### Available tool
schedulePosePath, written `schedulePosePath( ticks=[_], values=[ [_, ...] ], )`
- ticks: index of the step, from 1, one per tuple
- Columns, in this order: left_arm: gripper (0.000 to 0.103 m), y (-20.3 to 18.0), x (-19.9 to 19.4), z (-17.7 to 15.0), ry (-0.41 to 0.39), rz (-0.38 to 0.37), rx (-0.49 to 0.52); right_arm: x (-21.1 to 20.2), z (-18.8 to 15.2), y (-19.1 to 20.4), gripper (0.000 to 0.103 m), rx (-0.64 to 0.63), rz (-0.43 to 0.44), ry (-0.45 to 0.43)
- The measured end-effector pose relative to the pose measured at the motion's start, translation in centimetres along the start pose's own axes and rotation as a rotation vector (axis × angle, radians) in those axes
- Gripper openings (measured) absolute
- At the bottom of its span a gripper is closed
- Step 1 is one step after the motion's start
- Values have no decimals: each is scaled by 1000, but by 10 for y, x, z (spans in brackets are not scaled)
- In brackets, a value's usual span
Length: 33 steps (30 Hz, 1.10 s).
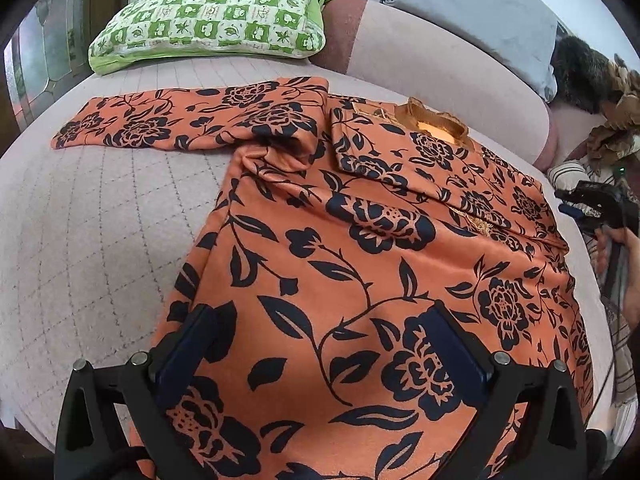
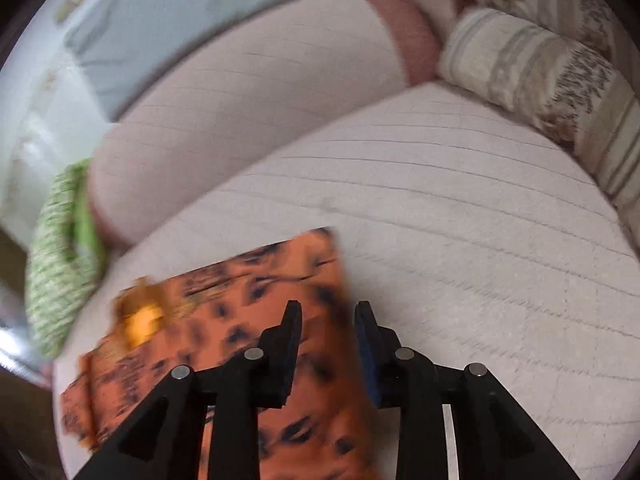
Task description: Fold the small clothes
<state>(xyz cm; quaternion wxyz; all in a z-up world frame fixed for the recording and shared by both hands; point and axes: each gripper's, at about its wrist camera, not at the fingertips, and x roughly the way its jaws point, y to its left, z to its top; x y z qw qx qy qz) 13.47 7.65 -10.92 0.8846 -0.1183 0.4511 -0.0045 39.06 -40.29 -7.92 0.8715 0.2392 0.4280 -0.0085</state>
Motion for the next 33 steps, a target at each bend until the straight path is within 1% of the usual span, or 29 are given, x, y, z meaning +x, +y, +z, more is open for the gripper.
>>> schedulePosePath(
  ticks=[1, 2, 3, 4, 5, 6, 7, 8, 9, 10, 11, 12, 13, 14, 15, 17, 18, 19, 21, 22, 23, 24, 25, 27, 29, 30, 31, 32, 33],
  values=[
    [103, -1, 0, 0, 0, 0, 2, -2, -5, 6, 30, -10, 55, 24],
    [103, -1, 0, -1, 0, 0, 5, -6, -9, 5, 32, -24, 116, 63],
    [103, -2, 0, -1, 0, 0, 9, -1, -16, 8, 39, -57, 164, 99],
    [103, -3, 0, -2, -1, 3, 13, 12, -22, 3, 40, -78, 141, 153],
    [103, -3, -1, -3, -3, 6, 17, 23, -26, -7, 28, -44, 99, 197],
    [103, -3, -3, -4, -10, 12, 26, 25, -27, -27, 23, 90, 123, 183],
    [103, -3, -3, -4, -14, 19, 32, 18, -27, -31, 27, 139, 126, 160],
    [103, -3, -3, -4, -16, 27, 36, 7, -27, -25, 29, 136, 116, 128],
    [103, -3, -2, -4, -10, 22, 33, -5, -28, -11, 30, 70, 130, 105],
    [103, -3, -2, -3, -8, 11, 26, -14, -31, 0, 32, 11, 173, 92],
    [103, -3, -2, -3, -10, 7, 25, -19, -34, 4, 44, -13, 178, 85],
    [103, -4, -3, -2, -14, 7, 28, -13, -39, 1, 61, -27, 117, 108],
    [103, -5, -4, -3, -19, 8, 35, 4, -47, -15, 59, 14, 19, 175],
    [103, -5, -5, -3, -22, 10, 39, 10, -53, -32, 48, 78, 21, 193],
    [103, -4, -7, -4, -28, 17, 42, 3, -52, -39, 48, 103, 35, 167],
    [103, -1, -6, -4, -27, 18, 34, -15, -45, -32, 51, 96, 82, 132],
    [103, 0, -5, -3, -20, 7, 24, -24, -39, -22, 51, 53, 111, 104],
    [103, 0, -4, -3, -15, -3, 18, -26, -32, -15, 51, 37, 119, 87],
    [103, -3, -2, -3, -14, 1, 34, -25, -17, -9, 52, 57, 178, 84],
    [103, -5, -1, -4, -12, 5, 44, -14, -5, -6, 52, 69, 193, 81],
    [103, -5, 0, -4, -9, 7, 48, -10, 6, -4, 55, 84, 195, 80],
    [103, -5, 1, -4, -6, 10, 47, 7, 14, -9, 58, 130, 214, 106],
    [103, -4, 3, -4, -1, 11, 42, 25, 18, -11, 58, 158, 221, 136],
    [103, -3, 5, -3, 5, 11, 35, 57, 19, -19, 58, 162, 147, 169],
    [103, -3, 6, -2, 4, 10, 33, 53, 20, -25, 58, 231, 170, 107],
    [103, -3, 5, -2, 2, 8, 30, 48, 20, -23, 59, 246, 174, 92],
    [103, -2, 4, -2, -2, 2, 26, 41, 19, -18, 59, 232, 188, 74],
    [103, -3, 3, -2, -7, 0, 25, 29, 16, -10, 61, 199, 236, 50],
    [103, -3, 1, -2, -13, -1, 24, 18, 12, -11, 71, 178, 260, 36]
  ],
)
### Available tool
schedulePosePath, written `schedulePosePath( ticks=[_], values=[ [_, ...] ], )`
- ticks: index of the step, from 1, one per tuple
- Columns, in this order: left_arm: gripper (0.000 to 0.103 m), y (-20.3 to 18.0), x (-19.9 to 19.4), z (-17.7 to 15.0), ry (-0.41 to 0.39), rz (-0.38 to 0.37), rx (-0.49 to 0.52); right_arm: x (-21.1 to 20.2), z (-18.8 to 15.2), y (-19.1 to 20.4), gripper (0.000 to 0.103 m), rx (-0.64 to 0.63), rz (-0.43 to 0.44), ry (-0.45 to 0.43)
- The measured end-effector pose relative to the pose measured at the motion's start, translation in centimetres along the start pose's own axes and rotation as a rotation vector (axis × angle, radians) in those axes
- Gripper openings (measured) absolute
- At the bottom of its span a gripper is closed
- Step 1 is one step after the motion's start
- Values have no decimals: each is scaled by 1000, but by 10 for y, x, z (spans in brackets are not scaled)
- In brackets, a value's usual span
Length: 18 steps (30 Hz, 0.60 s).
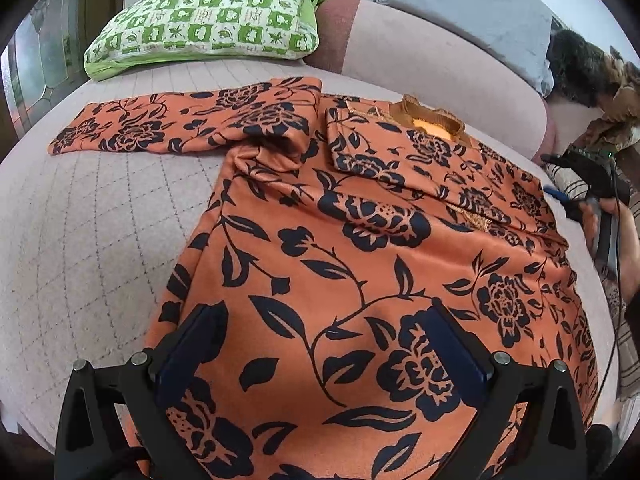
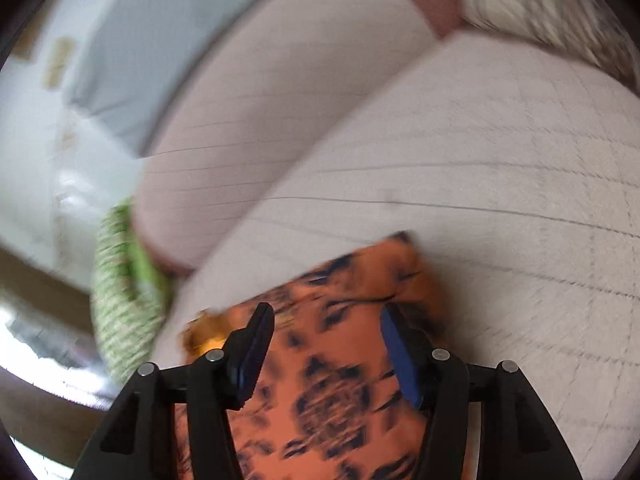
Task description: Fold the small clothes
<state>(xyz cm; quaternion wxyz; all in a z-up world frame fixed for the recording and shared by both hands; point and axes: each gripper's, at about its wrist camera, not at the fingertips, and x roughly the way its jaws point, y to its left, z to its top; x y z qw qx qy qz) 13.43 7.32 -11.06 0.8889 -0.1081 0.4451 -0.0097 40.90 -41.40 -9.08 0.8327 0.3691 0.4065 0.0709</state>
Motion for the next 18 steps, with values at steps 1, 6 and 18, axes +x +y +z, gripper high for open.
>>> schedulePosePath(
  ticks=[1, 6, 18],
  values=[
    [103, 0, -3, 0, -8, -5, -2, 0, -6, 2, 77, -36, -28, 11],
    [103, 25, -38, 9, -122, -8, -57, -22, -43, 29, 74, -147, -166, 20],
    [102, 271, -33, 118, -169, 99, -630, -123, -228, 58, 75, -381, -37, -4]
  ],
)
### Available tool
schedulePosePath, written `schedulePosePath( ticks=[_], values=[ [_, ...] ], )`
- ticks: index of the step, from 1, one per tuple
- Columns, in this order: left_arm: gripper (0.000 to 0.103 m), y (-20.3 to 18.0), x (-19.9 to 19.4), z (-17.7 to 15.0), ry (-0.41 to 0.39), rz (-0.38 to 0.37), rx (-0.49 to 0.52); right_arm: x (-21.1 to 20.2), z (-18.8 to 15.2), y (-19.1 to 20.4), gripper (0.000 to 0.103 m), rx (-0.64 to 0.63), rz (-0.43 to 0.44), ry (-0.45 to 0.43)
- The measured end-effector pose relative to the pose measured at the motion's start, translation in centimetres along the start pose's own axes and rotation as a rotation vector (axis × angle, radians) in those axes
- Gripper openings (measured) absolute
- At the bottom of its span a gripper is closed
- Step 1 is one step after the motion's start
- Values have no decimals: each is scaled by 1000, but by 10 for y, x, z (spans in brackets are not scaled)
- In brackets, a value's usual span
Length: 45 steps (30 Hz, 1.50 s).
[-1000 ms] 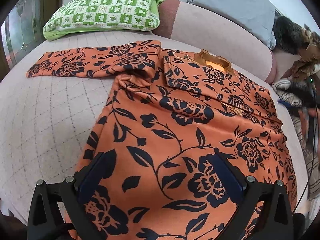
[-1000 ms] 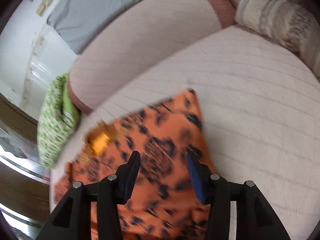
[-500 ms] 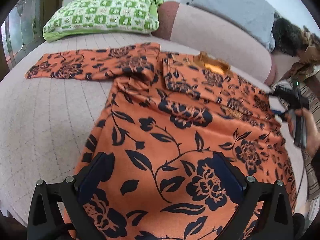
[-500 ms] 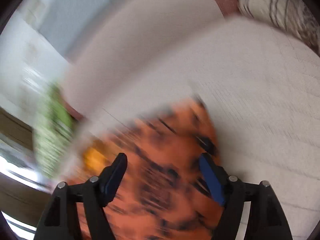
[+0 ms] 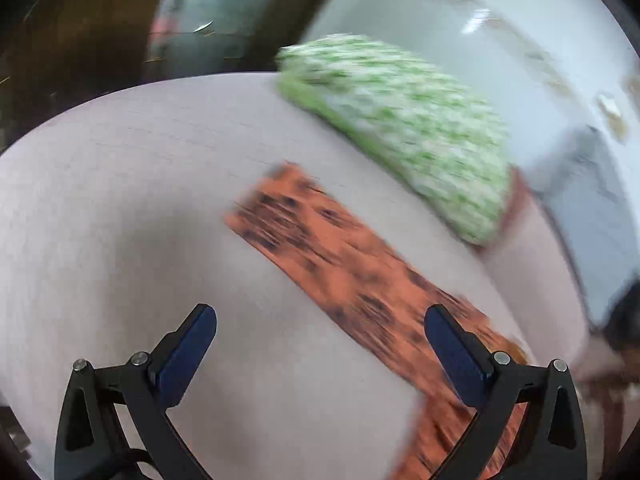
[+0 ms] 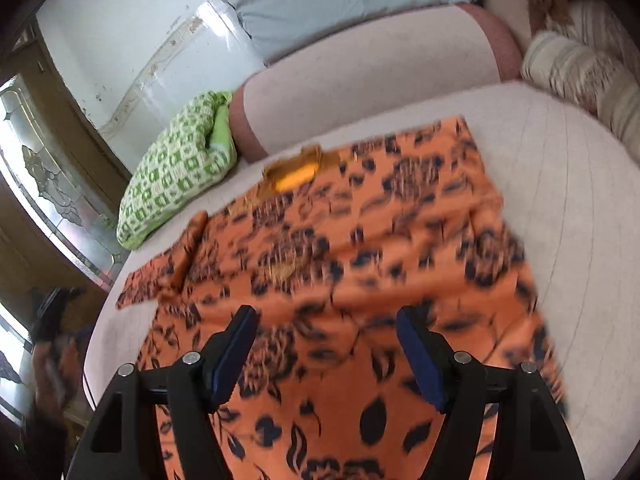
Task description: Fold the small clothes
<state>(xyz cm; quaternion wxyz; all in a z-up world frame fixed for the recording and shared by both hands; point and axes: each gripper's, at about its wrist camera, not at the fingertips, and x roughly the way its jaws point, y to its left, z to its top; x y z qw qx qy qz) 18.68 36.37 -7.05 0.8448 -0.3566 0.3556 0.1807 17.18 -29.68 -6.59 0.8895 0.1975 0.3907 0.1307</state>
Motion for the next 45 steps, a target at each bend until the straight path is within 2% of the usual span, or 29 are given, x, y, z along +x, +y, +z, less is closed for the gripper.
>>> schedulePosePath(
  ticks=[3, 5, 6, 10, 11, 12, 13, 14, 20, 21, 22, 23, 26, 29, 32, 35, 38, 40, 42, 44, 45],
  values=[
    [96, 20, 39, 30, 59, 78, -48, 8, -8, 1, 75, -20, 4, 14],
    [88, 24, 55, 35, 81, 104, -42, 8, -3, 2, 75, -36, 8, 4],
    [87, 24, 64, 36, 91, 127, -31, 7, -3, 3, 75, -46, 12, -3],
    [87, 14, 73, 34, 53, 182, 13, 11, -4, 4, 75, -71, 10, -5],
    [83, 12, 74, 33, 43, 198, 19, 12, -5, 3, 75, -63, 14, 0],
    [74, 9, 76, 33, 36, 229, 32, 13, -6, 2, 75, -52, 24, 5],
    [49, 7, 78, 32, 31, 266, 47, 13, -5, 1, 75, -48, 29, 7],
    [31, 5, 80, 33, 32, 285, 57, 14, -5, 0, 75, -48, 27, 6],
    [30, 8, 81, 39, 63, 227, 24, 15, -7, -5, 75, -21, 43, 12],
    [27, 9, 81, 40, 69, 222, 24, 15, -7, -5, 75, -17, 48, 13],
    [15, 10, 81, 41, 74, 218, 20, 14, -8, -5, 75, -19, 48, 13],
    [9, 13, 81, 41, 80, 212, 13, 15, -8, -4, 75, -21, 47, 13],
    [4, 18, 77, 43, 80, 185, -12, 13, -7, -4, 75, -19, 52, 3],
    [4, 4, 62, 47, 36, 168, 32, 9, -6, -4, 75, -13, 57, -12],
    [3, -30, 35, 53, -39, 156, 108, 7, -5, -6, 75, -4, 63, -18],
    [3, -94, -5, 46, -148, 105, 266, 2, -4, -7, 75, 3, 73, -35],
    [3, -175, -52, 11, -229, -47, 435, -4, -1, -11, 75, 18, 86, -58],
    [3, -228, -82, -26, -274, -158, 540, -9, 0, -14, 75, 31, 95, -71],
    [3, -270, -100, -57, -284, -261, 608, -14, 2, -17, 75, 40, 98, -86],
    [4, -317, -114, -99, -249, -386, 675, -18, 4, -20, 75, 55, 106, -100],
    [4, -332, -115, -114, -230, -423, 700, -20, 5, -22, 75, 68, 111, -105]
  ],
)
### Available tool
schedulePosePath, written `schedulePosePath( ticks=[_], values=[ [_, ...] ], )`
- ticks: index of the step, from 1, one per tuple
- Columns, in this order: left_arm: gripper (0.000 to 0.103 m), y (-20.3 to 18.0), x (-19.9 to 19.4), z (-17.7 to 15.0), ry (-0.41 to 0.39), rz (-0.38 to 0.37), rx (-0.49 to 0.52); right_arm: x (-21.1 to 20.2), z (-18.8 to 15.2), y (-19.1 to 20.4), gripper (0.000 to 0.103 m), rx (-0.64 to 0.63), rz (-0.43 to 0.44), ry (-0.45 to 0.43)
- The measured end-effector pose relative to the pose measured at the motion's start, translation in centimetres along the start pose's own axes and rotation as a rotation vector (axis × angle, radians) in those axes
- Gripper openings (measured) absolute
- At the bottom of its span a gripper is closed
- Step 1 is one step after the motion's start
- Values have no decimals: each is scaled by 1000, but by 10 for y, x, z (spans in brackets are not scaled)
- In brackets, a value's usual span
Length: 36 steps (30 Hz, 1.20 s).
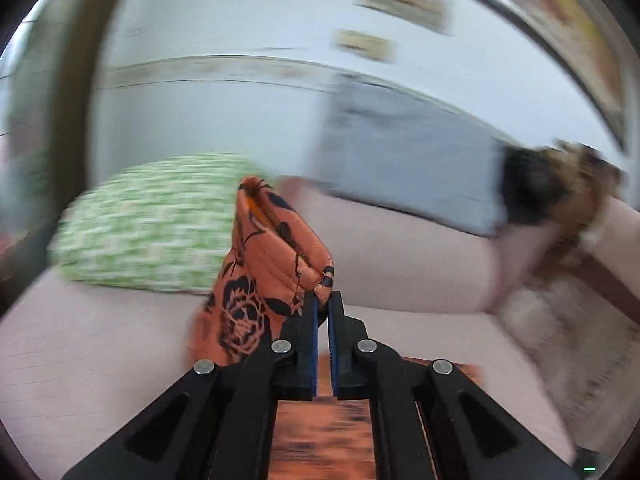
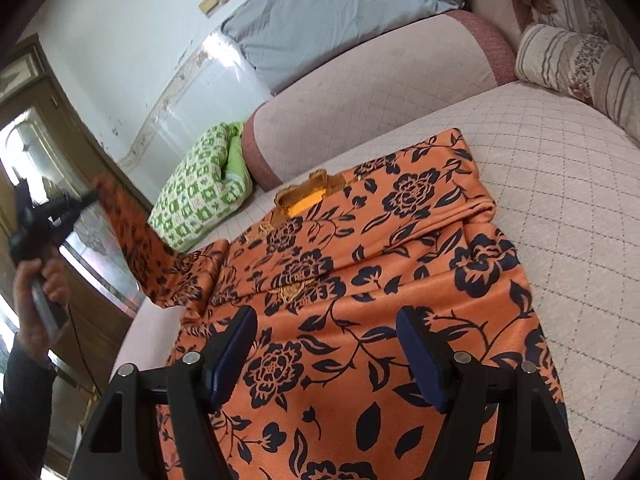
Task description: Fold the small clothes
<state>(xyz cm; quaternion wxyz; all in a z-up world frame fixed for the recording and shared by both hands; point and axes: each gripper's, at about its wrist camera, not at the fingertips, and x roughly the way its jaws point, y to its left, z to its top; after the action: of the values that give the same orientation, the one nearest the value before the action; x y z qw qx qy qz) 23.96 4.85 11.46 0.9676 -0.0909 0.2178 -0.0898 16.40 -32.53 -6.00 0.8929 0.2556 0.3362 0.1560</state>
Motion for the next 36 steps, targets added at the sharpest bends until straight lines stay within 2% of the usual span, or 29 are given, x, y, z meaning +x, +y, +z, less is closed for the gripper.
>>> schedulePosePath(
  ticks=[2, 3, 4, 5, 7, 8, 9, 11, 13, 14, 16, 18, 20, 22, 25, 27, 30, 32, 34, 36],
  values=[
    [5, -43, 15, -10, 35, -80, 28, -2, 2, -4, 75, 19, 6, -7],
    [5, -60, 28, -19, 82, -121, 37, -3, 3, -5, 75, 30, 9, -9],
    [10, -73, 44, -31, 148, -150, 37, -4, 4, -7, 75, 40, 11, -10],
    [21, -77, 56, -42, 200, -158, 23, -4, 5, -8, 75, 46, 10, -13],
    [25, -75, 79, -69, 357, -212, -20, -6, 5, -11, 75, 59, 5, -21],
    [29, -70, 82, -78, 394, -223, -33, -7, 5, -13, 75, 66, 6, -23],
    [31, -62, 79, -82, 396, -214, -30, -7, 6, -15, 75, 77, 7, -23],
    [48, -43, 64, -86, 355, -145, -12, -8, 6, -19, 75, 96, 7, -29],
    [60, -10, 46, -87, 296, -56, -8, -8, 7, -20, 75, 102, 2, -28],
    [62, 14, 40, -88, 275, 15, -1, -8, 6, -19, 75, 99, -3, -29],
    [62, 46, 38, -97, 294, 123, 15, -9, 6, -19, 75, 101, -3, -25],
    [61, 90, 42, -113, 353, 189, -27, -9, 10, -19, 75, 129, 2, -13],
    [61, 117, 44, -133, 395, 224, -75, -8, 19, -17, 75, 147, 24, -1],
    [61, 132, 47, -150, 425, 236, -71, -2, 34, -10, 75, 95, 0, 8],
    [61, 129, 54, -168, 459, 195, -27, 28, 64, -5, 75, 30, -32, 70],
    [61, 122, 56, -171, 454, 175, -1, 58, 84, -7, 75, -8, -54, 141],
    [59, 113, 67, -176, 469, 209, 47, 93, 108, -15, 75, -33, -112, 183],
    [42, 113, 72, -178, 486, 237, 79, 113, 117, -27, 75, 5, -149, 207],
    [35, 119, 78, -182, 498, 283, 93, 129, 121, -36, 75, 18, -177, 234],
    [34, 131, 82, -183, 498, 300, 58, 142, 123, -38, 75, 1, -210, 251]
  ],
)
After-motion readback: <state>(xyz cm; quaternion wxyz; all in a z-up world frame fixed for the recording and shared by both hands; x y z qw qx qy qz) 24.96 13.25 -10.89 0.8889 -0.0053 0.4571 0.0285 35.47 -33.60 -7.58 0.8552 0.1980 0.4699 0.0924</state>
